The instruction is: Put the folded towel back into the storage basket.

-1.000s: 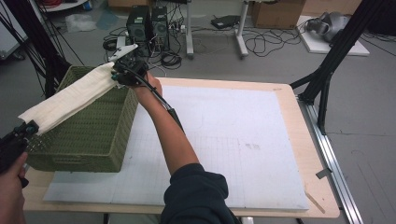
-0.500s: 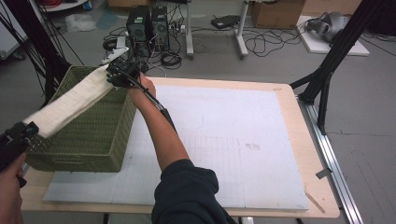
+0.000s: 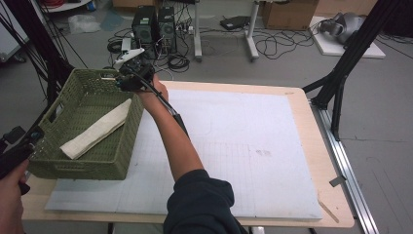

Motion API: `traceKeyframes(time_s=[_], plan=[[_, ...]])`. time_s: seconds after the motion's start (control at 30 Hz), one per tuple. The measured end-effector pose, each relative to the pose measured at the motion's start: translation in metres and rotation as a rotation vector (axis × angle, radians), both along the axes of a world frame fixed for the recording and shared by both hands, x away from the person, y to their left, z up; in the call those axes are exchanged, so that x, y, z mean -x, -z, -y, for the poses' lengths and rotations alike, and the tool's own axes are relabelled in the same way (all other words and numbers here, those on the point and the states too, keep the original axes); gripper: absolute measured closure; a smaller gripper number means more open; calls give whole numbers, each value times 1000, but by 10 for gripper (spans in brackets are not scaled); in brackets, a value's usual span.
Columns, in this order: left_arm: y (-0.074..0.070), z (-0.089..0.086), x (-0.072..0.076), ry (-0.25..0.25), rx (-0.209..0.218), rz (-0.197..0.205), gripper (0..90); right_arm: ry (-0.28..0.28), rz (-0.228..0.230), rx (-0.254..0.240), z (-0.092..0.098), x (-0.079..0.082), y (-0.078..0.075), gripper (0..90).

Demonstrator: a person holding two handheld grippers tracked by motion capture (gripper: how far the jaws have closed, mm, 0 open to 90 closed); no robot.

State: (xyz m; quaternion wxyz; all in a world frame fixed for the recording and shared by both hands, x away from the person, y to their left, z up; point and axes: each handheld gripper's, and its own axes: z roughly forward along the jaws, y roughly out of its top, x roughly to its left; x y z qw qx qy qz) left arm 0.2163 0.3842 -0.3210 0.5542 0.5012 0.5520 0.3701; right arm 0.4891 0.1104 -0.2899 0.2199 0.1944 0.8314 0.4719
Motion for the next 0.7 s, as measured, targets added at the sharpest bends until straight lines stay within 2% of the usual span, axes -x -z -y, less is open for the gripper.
traceKeyframes(time_s=[0.13, 0.27, 0.37, 0.47, 0.6, 0.7], plan=[[-3, 5, -1, 39, 11, 22, 335, 1, -9, -17, 17, 4, -1, 445], [-5, 15, -6, 104, 9, 31, 293, -3, -30, -28, 36, 9, 0, 367], [-6, 24, -10, 136, -2, 35, 274, -5, -28, -37, 52, 16, 1, 335], [-8, 37, -15, 176, -16, 43, 247, -1, -28, -30, 70, 22, 4, 308], [-8, 53, -22, 226, -48, 39, 245, 19, -56, -52, 99, 30, 11, 284], [-6, 66, -30, 278, -43, 31, 235, 28, -56, -58, 120, 37, 15, 276]])
